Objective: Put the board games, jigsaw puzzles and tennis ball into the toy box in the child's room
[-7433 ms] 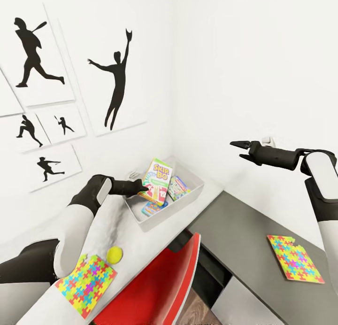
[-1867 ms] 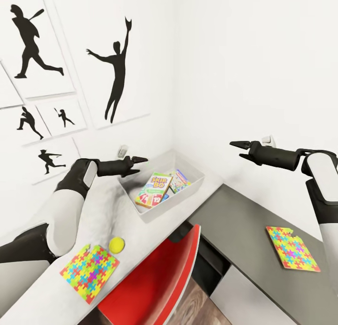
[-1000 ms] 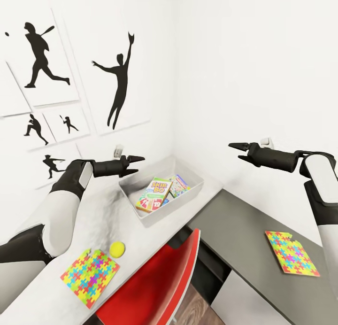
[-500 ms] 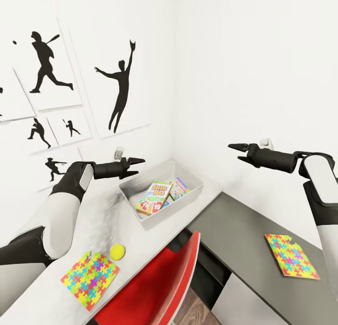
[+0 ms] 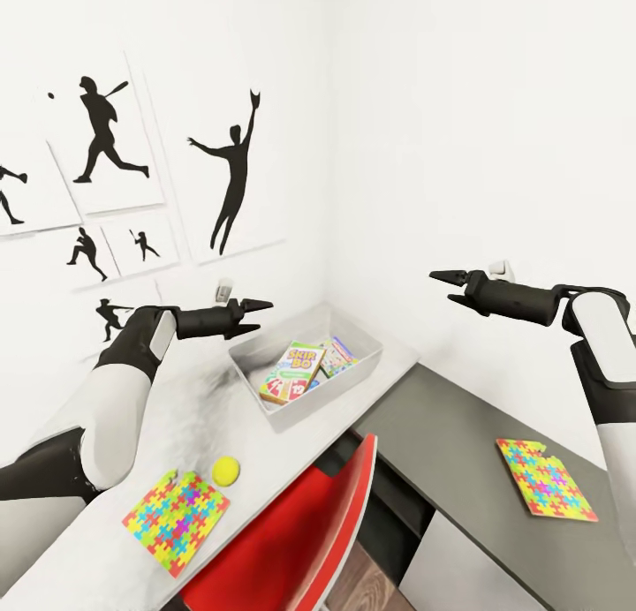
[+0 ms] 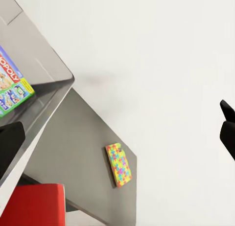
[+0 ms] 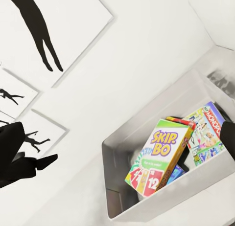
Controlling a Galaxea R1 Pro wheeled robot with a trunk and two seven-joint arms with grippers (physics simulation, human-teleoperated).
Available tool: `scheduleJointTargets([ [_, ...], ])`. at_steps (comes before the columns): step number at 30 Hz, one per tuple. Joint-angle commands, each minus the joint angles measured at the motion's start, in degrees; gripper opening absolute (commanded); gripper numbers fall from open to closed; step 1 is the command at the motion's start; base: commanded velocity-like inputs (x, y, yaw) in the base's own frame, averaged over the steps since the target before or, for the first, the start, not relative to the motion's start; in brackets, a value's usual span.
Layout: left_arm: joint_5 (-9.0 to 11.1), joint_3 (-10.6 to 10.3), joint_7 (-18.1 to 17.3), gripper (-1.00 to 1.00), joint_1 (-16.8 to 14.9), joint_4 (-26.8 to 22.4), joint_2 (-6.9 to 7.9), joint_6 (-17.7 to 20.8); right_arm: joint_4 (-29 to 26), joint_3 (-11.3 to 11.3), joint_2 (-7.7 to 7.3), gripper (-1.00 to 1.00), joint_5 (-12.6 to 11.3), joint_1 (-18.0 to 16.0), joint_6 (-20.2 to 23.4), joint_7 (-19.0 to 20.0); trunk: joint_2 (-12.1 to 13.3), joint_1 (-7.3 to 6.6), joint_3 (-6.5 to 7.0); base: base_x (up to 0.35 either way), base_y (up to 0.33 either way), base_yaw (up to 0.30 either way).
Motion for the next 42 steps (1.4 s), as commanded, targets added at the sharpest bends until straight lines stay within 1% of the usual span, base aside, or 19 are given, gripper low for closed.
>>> scheduleJointTargets([
  [1, -0.23, 0.16, -0.17, 1.0, -0.07, 0.01, 0.01, 0.42, 0.02, 0.02, -0.02, 1.0, 0.07, -0.07, 0.18, 0.02, -0.12, 0.04, -0.03, -0.006, 0.003, 0.0],
  [8, -0.55, 0.04, -0.08, 1.0, -0.02, -0.01, 0.26, 0.58, 0.1, 0.02, -0.02, 1.0, 0.13, -0.07, 0.1, 0.01, -0.12, 0.04, 0.63, -0.002, 0.001, 0.0],
  [13, -0.54, -0.11, -0.08, 1.0, 0.36, -0.01, 0.98, 0.73, 0.15, 0.09, -0.02, 1.0, 0.27, -0.07, -0.07, -0.1, -0.12, 0.04, 1.11, -0.05, 0.0, 0.001],
  [18, -0.54, -0.44, -0.03, 1.0, 0.93, -0.03, 1.82, 0.57, 0.03, 0.1, -0.02, 1.0, 0.32, -0.07, -0.12, -1.53, -0.12, 0.04, 1.58, -0.159, 0.0, 0.039],
  [19, -0.56, -0.63, 0.0, 1.0, 1.06, -0.04, 1.91, 0.54, -0.02, 0.09, -0.02, 1.0, 0.3, -0.07, -0.11, -1.85, -0.12, 0.04, 1.68, -0.073, 0.0, 0.063],
  [21, -0.6, -1.86, 0.07, 1.0, 1.67, -0.12, 2.12, 0.43, -0.13, 0.05, -0.02, 1.0, 0.19, -0.07, -0.03, -2.95, -0.12, 0.04, 1.87, -0.048, 0.0, 0.073],
  [25, -0.62, -4.01, 0.21, 1.0, 2.22, -0.17, 2.23, 0.35, -0.07, 0.08, -0.02, 1.0, 0.18, -0.07, -0.01, -3.67, -0.12, 0.04, 2.25, -0.029, 0.0, 0.085],
  [30, -0.66, -5.87, 0.38, 1.0, 2.55, -0.18, 2.26, 0.34, 0.09, 0.1, -0.02, 1.0, 0.3, -0.07, -0.05, -4.36, -0.12, 0.04, 2.72, -0.118, 0.026, 0.092],
  [32, -0.73, -6.61, 0.42, 1.0, 2.61, -0.18, 2.3, 0.34, 0.12, 0.06, -0.02, 1.0, 0.29, -0.07, -0.05, -5.41, -0.12, 0.04, 2.91, -0.096, 0.04, 0.095],
  [39, -0.79, -7.53, 0.53, 1.0, 2.82, -0.19, 2.36, 0.37, 0.28, 0.22, 0.07, 1.0, 0.21, -0.07, 0.0, -9.89, -0.12, 0.04, 3.58, -0.026, 0.011, 0.097],
  [41, -0.84, -7.6, 0.58, 1.0, 2.96, -0.19, 2.47, 0.4, 0.34, 0.23, 0.11, 1.0, 0.22, -0.07, 0.07, -11.09, -0.12, 0.04, 3.77, -0.005, 0.002, 0.098],
  [42, -0.86, -7.65, 0.6, 1.0, 3.01, -0.19, 2.75, 0.41, 0.38, 0.22, 0.13, 1.0, 0.22, -0.07, 0.15, -11.78, -0.12, 0.04, 3.86, -0.003, 0.001, 0.104],
])
